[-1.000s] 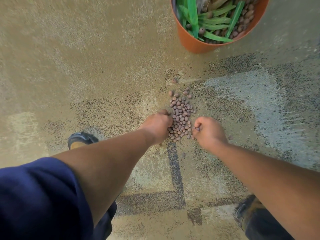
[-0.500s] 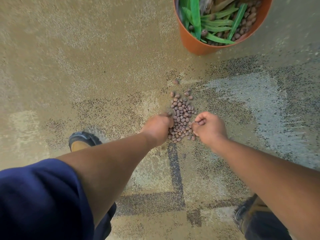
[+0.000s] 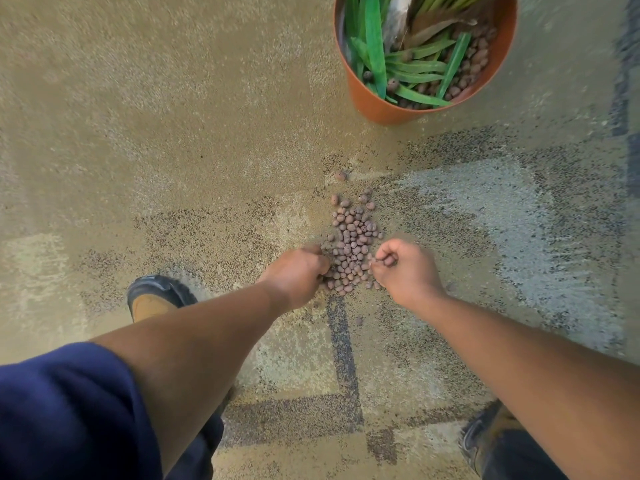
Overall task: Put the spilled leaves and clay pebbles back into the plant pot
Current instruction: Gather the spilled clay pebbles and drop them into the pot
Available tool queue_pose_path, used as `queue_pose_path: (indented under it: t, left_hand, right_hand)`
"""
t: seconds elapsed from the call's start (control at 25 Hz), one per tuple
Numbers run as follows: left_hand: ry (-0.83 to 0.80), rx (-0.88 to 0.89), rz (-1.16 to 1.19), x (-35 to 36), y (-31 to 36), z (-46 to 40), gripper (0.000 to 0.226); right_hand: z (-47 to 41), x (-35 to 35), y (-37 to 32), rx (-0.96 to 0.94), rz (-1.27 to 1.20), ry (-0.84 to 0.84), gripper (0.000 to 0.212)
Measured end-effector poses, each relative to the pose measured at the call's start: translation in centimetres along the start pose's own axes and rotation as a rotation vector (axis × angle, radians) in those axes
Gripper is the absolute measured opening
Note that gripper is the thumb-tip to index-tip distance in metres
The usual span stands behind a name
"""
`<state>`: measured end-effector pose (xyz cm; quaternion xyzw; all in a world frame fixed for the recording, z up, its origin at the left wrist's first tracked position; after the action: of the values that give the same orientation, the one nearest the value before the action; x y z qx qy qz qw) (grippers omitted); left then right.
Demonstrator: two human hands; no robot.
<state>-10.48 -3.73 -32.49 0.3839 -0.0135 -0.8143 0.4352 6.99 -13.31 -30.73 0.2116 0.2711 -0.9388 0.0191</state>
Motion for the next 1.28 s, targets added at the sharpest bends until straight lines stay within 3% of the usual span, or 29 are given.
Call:
queue_pose_path:
  t: [0.2, 0.36, 0.56, 0.76, 0.84, 1.0, 1.16, 1.28]
  left_hand:
    - [0.012, -0.045, 0.034, 0.1, 0.0, 0.1, 0.01]
    - [0.112, -0.116, 0.214, -2.1, 0.0, 0.3, 0.01]
    - [0.46, -0.118, 0.543, -10.9, 3.2, 0.1, 0.014]
    - [0.844, 0.03, 0.597, -22.9, 5.6, -2.9, 0.002]
    - [0.876, 0.009, 0.553, -25.2, 5.7, -5.0, 0.01]
    - [0.796, -0.051, 0.458, -23.9, 5.1, -7.6, 0.049]
    - [0.911, -0.019, 0.468, -22.8, 4.8, -7.1, 0.042]
    - [0.905, -0.007, 0.492, -22.8, 4.9, -7.1, 0.035]
  right_hand:
    - [0.4, -0.1, 0.2, 0.008, -0.021, 0.014, 0.019]
    - [0.9, -1.0, -1.7, -0.031, -0.07, 0.013, 0.019]
    - [0.8, -5.2, -7.7, -0.163, -0.301, 0.188, 0.014]
    - [-1.4, -12.2, -16.4, -0.485, -0.544, 0.415, 0.02]
    - [-3.0, -13.3, -17.8, -0.487, -0.555, 0.446, 0.019]
    - [-5.3, -12.9, -16.7, -0.384, -0.465, 0.468, 0.019]
    - [-5.4, -12.2, -15.6, -0.418, -0.445, 0.468, 0.02]
    - [-5.2, -12.0, -15.6, -0.447, -0.447, 0.494, 0.022]
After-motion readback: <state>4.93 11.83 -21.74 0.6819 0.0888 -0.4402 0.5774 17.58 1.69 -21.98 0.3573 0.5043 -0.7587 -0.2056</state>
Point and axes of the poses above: each hand's wrist, its own z-axis away from the middle knuckle, its own x-axis out of the palm, y = z × x, the point moved 5 cm from there along -z, towards the middle knuckle, and after that the axes turned 9 degrees about -z, right-handed, at the moved point
